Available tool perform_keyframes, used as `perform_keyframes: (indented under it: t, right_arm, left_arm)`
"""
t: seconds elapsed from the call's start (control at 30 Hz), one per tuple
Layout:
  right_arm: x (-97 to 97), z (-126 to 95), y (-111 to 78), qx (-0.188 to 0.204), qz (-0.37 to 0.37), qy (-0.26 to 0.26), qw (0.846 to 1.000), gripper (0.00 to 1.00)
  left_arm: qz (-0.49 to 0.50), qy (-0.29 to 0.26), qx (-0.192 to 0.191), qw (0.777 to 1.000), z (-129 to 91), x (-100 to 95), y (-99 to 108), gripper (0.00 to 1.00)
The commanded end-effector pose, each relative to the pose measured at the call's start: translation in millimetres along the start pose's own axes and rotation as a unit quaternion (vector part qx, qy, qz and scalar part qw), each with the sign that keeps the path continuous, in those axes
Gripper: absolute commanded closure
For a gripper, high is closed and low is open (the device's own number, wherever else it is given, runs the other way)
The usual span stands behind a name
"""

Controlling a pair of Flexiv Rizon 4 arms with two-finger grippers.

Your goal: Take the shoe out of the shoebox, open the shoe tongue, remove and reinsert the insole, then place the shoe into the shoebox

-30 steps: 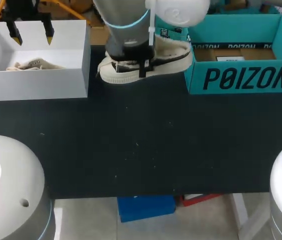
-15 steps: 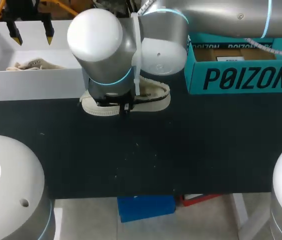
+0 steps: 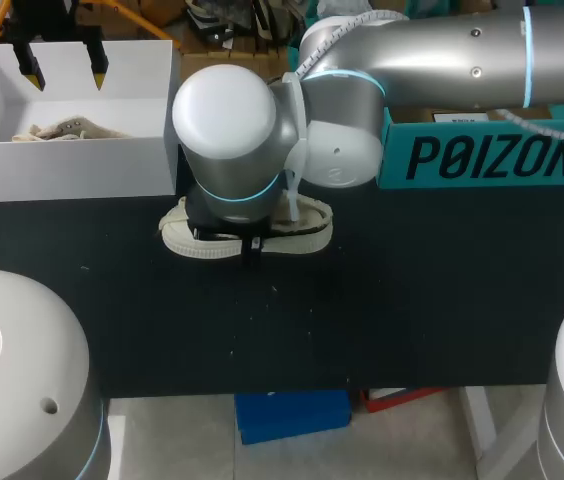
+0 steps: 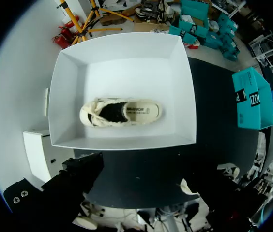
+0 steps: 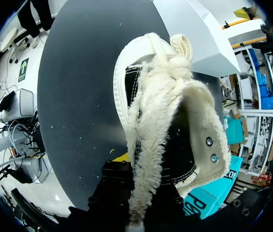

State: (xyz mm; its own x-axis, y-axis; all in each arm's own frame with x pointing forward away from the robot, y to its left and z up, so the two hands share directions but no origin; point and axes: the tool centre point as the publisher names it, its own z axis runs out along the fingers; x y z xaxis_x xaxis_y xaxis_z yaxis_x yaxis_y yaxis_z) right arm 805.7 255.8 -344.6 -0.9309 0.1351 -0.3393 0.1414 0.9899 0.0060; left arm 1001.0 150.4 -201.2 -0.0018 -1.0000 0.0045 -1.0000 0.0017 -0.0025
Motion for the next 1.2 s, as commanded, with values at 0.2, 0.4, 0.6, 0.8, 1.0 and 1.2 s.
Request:
perform_keyframes:
  t: [0.2, 0.4, 0.6, 0.8, 1.0, 1.2]
  right_arm:
    - [10.5, 37, -11.6, -0.016, 0.006, 0.019, 1.0, 1.0]
    - [17.1, 52, -13.1, -0.024, 0.005, 0.032, 0.999, 1.0]
    - [17.0, 55, -13.0, -0.021, -0.006, 0.035, 0.999, 0.76]
    - [18.2, 50, -17.2, -0.022, -0.003, 0.043, 0.999, 0.0]
    - [5.1, 22, -29.4, -0.021, -0.008, 0.024, 0.999, 0.0]
    - [-14.0, -12, -38.9, -0.071, -0.052, 0.03, 0.996, 0.0]
  left_arm:
    - [0.0, -0.001, -0.001, 1.0, -1, 0.0, 0, 0.0]
    - [0.0, -0.001, -0.001, 1.0, -1, 0.0, 0, 0.0]
    - [0.0, -0.001, -0.001, 1.0, -1, 0.0, 0, 0.0]
    - [0.0, -0.001, -0.001, 1.0, -1, 0.0, 0, 0.0]
    - [0.0, -0.001, -0.001, 1.0, -1, 0.0, 0, 0.0]
    - [0.0, -0.001, -0.001, 1.0, -1, 0.0, 0, 0.0]
